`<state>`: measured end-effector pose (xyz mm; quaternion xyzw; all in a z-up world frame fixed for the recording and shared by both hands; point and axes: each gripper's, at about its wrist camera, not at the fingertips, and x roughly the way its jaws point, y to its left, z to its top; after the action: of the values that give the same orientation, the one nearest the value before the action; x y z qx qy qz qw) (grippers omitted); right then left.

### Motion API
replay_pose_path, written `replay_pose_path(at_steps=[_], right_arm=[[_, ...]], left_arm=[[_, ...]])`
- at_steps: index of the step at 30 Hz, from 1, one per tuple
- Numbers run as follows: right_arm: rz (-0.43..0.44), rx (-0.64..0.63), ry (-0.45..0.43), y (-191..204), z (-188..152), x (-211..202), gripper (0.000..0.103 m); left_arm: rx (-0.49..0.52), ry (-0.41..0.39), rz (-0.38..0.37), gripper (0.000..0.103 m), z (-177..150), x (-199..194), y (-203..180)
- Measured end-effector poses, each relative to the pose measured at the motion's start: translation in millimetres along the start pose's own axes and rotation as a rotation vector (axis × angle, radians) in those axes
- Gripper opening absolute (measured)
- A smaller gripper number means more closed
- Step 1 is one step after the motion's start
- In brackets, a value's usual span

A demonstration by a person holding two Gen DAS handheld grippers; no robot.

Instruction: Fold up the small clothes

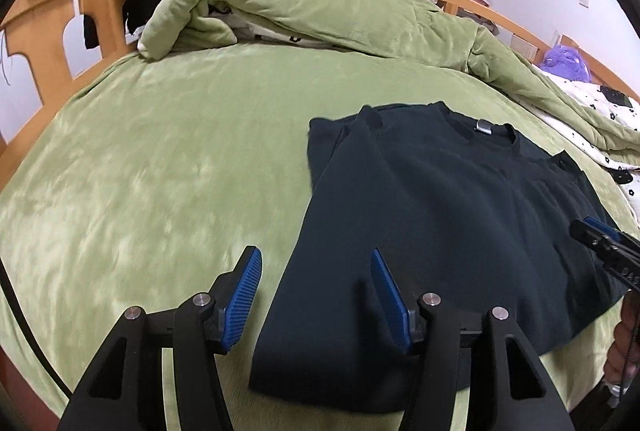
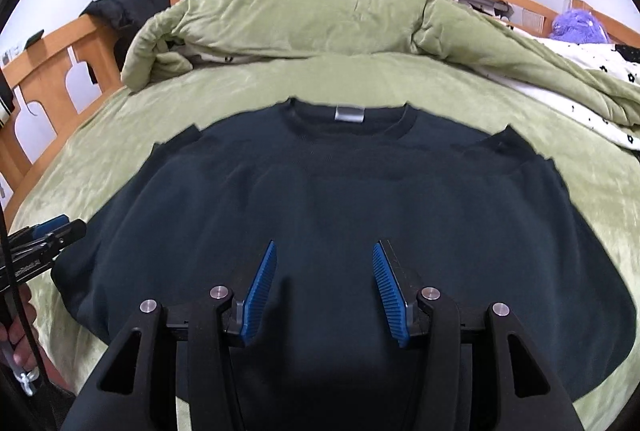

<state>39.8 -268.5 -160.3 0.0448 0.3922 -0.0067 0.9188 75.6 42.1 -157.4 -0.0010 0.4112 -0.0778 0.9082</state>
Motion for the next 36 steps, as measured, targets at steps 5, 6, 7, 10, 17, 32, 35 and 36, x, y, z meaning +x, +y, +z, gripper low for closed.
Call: replay_pose_path(at_steps=[5, 6, 7, 10, 17, 32, 35, 36], right_arm=[[-0.059, 0.007, 0.039, 4.7, -16.6, 9.0, 0.050], [-0.070, 0.015, 0.051, 3.3, -20.2, 11.9, 0.050], [-0.079, 0.019, 0.061, 2.3, -23.2, 14.1, 0.050], [-0.119, 0.023, 0.104, -0.8, -33.3, 24.2, 0.050], [-0.167, -0.015, 0.095, 7.1, -45.2, 19.0, 0.049], [-0.173, -0.051, 0.077, 11.4, -62.3, -17.5, 0.049], [-0.178, -0.077, 0.043, 15.9, -62.8, -26.0, 0.050], [-0.171, -0.094, 0.033, 19.4, -62.0, -29.1, 0.049]], left_arm=[[0.000, -0.002, -0.011, 0.055, -11.5, -10.3, 5.6], [-0.003, -0.001, -0.018, 0.055, -12.8, -11.7, 6.5], [-0.006, 0.000, -0.026, 0.054, -14.1, -13.3, 8.5], [-0.022, 0.008, -0.045, 0.054, -19.8, -17.5, 13.0], [-0.070, 0.055, -0.128, 0.055, -42.9, -23.3, 25.5], [-0.200, 0.122, -0.248, 0.053, -56.3, 13.6, 20.3], [-0.165, 0.098, -0.197, 0.053, -48.8, 8.5, 15.7], [-0.167, 0.081, -0.171, 0.053, -45.5, 5.2, 17.2]])
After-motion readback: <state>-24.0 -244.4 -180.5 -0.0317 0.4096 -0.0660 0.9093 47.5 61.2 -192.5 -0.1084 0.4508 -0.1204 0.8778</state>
